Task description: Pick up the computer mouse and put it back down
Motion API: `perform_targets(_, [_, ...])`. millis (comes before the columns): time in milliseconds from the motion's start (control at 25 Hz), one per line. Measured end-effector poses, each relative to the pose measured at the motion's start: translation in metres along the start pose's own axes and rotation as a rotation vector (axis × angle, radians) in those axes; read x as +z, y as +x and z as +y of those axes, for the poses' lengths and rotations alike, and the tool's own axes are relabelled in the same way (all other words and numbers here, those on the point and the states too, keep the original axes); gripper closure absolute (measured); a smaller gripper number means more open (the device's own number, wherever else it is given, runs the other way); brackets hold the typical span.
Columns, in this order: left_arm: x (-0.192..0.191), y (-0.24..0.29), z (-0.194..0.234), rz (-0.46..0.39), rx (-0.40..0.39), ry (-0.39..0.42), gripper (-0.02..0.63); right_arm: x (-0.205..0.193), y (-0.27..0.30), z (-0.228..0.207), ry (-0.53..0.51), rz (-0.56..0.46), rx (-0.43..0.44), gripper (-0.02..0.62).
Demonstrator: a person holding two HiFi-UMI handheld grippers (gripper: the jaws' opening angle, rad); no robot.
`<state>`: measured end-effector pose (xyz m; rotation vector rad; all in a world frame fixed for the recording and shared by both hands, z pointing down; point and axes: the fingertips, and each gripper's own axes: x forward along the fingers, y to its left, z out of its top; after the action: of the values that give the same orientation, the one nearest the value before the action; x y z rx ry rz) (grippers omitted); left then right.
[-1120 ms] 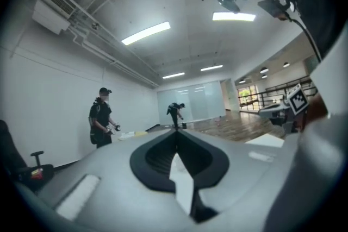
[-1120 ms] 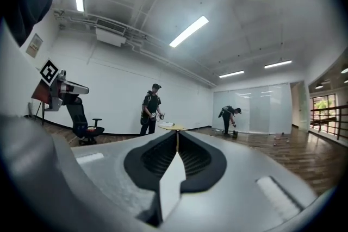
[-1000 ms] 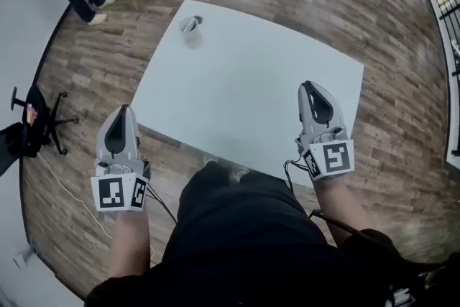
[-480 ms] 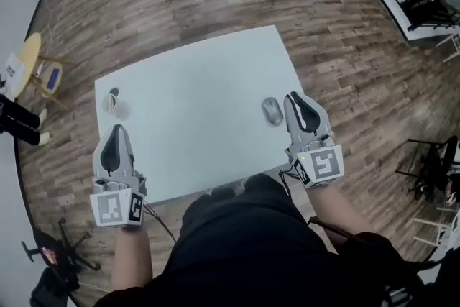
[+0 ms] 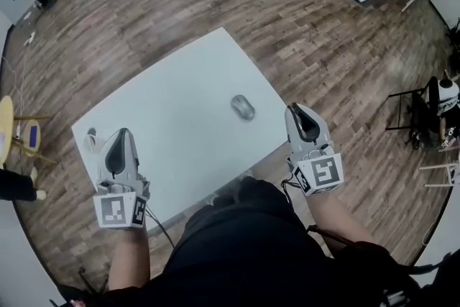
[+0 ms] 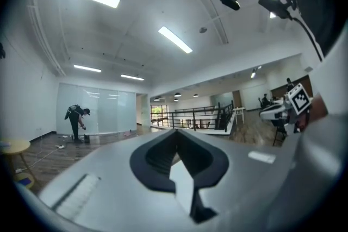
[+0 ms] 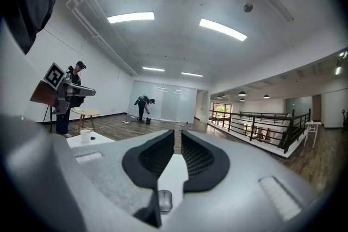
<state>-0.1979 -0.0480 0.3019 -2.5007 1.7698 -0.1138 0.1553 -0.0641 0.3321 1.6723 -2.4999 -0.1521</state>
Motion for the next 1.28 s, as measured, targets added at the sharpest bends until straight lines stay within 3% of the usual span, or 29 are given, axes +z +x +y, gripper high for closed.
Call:
perform_targets(320, [-0.006, -0.008, 0.005, 0.023, 0.067, -0.006, 0.603, -0.004, 0.034, 0.006, 0.022, -0.01, 0.096, 0.551])
perform_targets(680, [-0.012, -0.024, 0.029, 0.054, 0.199, -0.019, 0.603, -0.02, 0.071, 0.025, 0.026, 0.032, 0.222, 0.475])
perform_targets(960, [-0.032, -0.021, 0.03, 0.129, 0.218, -0.03, 0.603, -0.05, 0.079, 0.024, 0.044, 0.102, 0.242, 0.445])
perform_targets(1280, [-0.051, -0.008, 0.018, 0.194, 0.168, -0.029, 0.603, -0.073, 0.082, 0.039, 0.072, 0.15, 0.26, 0.442])
